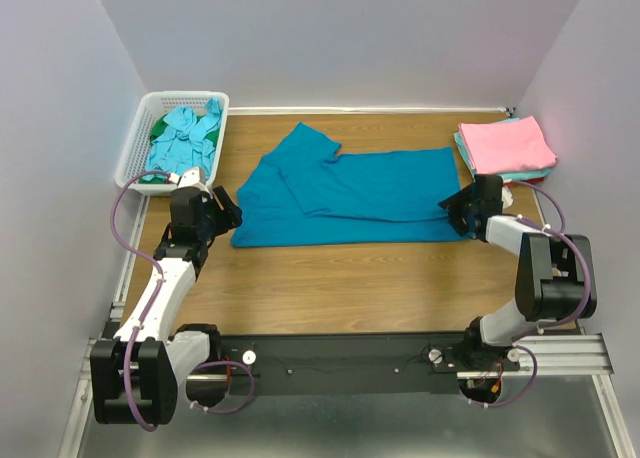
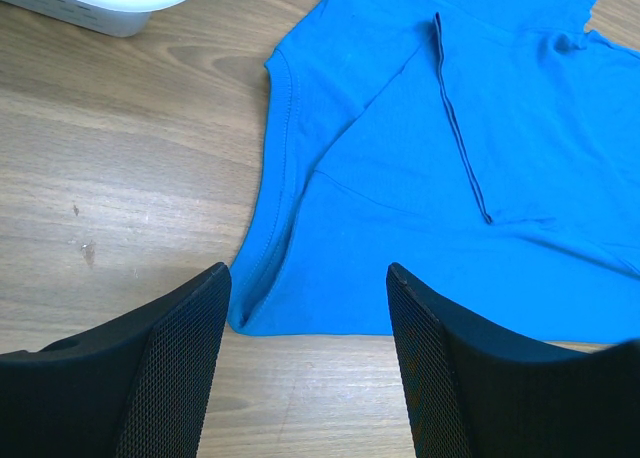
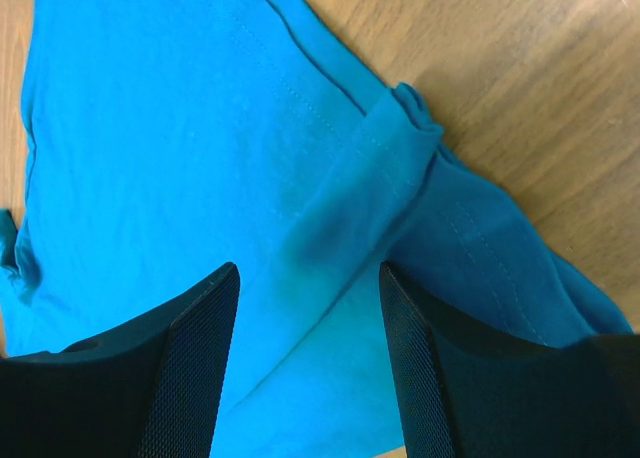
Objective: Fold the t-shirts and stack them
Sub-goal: Fold the tshirt
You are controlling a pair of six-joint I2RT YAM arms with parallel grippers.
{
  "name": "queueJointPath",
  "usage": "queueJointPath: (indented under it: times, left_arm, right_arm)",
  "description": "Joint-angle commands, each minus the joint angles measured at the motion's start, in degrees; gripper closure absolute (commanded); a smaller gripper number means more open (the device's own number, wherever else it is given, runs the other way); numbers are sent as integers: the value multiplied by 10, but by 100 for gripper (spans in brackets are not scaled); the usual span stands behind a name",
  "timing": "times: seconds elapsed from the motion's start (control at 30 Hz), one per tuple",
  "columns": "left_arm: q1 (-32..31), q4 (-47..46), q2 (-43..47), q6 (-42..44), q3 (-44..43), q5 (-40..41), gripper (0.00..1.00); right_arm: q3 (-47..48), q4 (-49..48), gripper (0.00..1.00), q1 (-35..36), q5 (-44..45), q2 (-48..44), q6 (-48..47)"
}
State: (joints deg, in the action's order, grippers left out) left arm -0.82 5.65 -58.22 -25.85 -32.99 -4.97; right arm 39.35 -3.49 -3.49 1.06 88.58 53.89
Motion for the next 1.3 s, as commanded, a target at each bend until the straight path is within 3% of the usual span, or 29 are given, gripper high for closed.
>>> queueJointPath:
  times: [0.0,0.9,1.27]
  left_arm:
    - [3,-7,-2,11,5,-2,28]
    - [3,-6,-5,11,5,0,28]
    - [3,-12,-18,10,5,-19,28]
  right_arm:
    - [26,3,35,-4,18,16,-10]
    - [188,1,35,-4,-43,144,-33]
    - [170,1,38,5,-239,78,-131]
